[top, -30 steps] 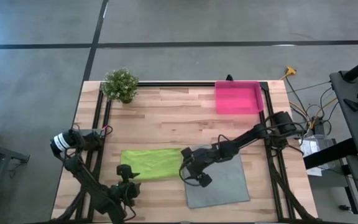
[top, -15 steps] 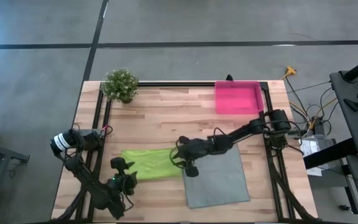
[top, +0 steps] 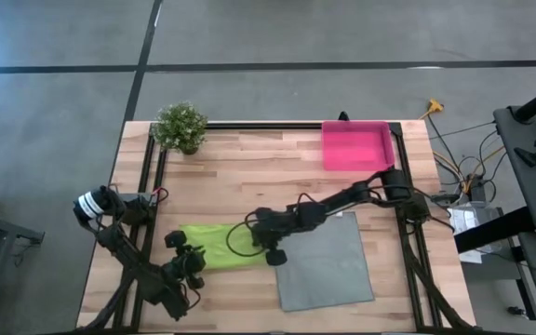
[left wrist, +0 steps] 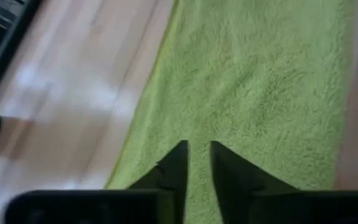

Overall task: Roll microfiber towels into tight, uniform cylinder then place into a basket
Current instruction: Fold the green microfiber cloth

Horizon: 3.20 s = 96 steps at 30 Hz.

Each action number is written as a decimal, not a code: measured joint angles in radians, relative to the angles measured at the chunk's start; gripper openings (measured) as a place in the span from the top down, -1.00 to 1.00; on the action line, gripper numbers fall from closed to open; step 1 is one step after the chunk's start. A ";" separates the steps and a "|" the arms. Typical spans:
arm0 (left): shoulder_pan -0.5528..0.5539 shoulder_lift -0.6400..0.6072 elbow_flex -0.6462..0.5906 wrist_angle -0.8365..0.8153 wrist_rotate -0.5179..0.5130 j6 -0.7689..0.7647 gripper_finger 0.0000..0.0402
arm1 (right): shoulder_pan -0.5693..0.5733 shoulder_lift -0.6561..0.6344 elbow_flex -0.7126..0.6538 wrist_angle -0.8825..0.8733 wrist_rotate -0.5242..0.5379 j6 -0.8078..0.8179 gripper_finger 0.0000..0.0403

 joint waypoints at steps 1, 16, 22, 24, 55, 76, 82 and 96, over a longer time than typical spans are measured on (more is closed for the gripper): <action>0.000 -0.001 -0.011 0.015 0.002 0.001 0.87 | -0.001 0.002 0.007 -0.009 -0.002 -0.002 0.95; 0.049 -0.003 -0.051 0.312 0.069 0.088 1.00 | -0.138 0.003 0.008 -0.022 0.109 -0.114 0.96; 0.126 -0.003 -0.057 0.497 0.050 0.249 1.00 | -0.172 0.006 0.020 -0.018 0.103 -0.173 0.96; 0.152 -0.003 -0.054 0.557 0.030 0.327 1.00 | -0.177 0.006 0.024 -0.018 0.104 -0.175 0.96; 0.150 -0.228 -0.139 0.216 -0.037 0.282 1.00 | -0.082 -0.101 0.016 -0.174 0.155 -0.238 0.96; 0.150 -0.151 -0.284 0.640 0.039 0.261 1.00 | -0.158 -0.057 -0.008 -0.152 0.215 -0.181 0.96; 0.153 -0.117 -0.281 0.777 0.033 0.269 1.00 | -0.193 -0.043 -0.009 -0.092 0.213 -0.208 0.96; 0.242 -0.038 -0.165 1.014 -0.028 0.560 1.00 | -0.227 -0.046 -0.012 -0.060 0.224 -0.286 0.96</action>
